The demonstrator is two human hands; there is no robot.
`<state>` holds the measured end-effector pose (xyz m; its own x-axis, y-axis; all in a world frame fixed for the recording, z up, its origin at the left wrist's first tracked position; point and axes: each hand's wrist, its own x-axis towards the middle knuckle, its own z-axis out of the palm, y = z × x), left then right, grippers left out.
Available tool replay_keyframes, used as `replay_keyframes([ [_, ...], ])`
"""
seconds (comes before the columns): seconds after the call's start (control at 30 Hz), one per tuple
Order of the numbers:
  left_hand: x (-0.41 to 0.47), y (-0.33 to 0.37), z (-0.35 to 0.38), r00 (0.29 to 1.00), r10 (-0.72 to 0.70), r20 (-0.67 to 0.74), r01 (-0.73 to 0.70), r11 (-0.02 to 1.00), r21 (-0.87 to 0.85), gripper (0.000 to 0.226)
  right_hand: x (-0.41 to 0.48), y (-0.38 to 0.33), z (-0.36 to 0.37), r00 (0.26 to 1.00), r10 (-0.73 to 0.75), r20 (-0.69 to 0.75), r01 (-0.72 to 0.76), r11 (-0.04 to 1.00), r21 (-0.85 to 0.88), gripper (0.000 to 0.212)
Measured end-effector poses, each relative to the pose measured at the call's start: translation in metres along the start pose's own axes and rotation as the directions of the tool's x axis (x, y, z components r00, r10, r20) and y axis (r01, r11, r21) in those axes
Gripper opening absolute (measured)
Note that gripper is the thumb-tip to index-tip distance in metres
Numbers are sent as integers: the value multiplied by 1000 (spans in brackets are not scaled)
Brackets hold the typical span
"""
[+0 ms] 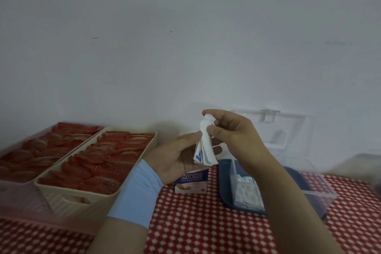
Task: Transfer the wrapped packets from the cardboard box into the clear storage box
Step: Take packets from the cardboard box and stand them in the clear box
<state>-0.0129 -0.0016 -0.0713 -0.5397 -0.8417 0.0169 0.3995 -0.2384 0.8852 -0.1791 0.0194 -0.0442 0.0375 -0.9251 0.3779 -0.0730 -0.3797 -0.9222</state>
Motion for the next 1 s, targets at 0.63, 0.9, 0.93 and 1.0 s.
replay_keyframes([
  [0.63, 2, -1, -10, 999, 46, 4, -46, 998, 36, 66, -10, 0, 12, 952, -146, 268, 254, 866, -430, 48],
  [0.9, 2, -3, -11, 996, 41, 77, -40, 999, -20, 44, -8, 5, 9, 947, -125, 295, 250, 862, -440, 52],
  [0.93, 2, -2, -11, 996, 39, 74, -37, 999, -30, 40, -8, 5, 9, 944, -121, 307, 249, 871, -424, 51],
  [1.0, 2, -3, -11, 997, 43, 67, -40, 998, -45, 27, -9, 3, 9, 938, -103, 332, 236, 890, -391, 53],
])
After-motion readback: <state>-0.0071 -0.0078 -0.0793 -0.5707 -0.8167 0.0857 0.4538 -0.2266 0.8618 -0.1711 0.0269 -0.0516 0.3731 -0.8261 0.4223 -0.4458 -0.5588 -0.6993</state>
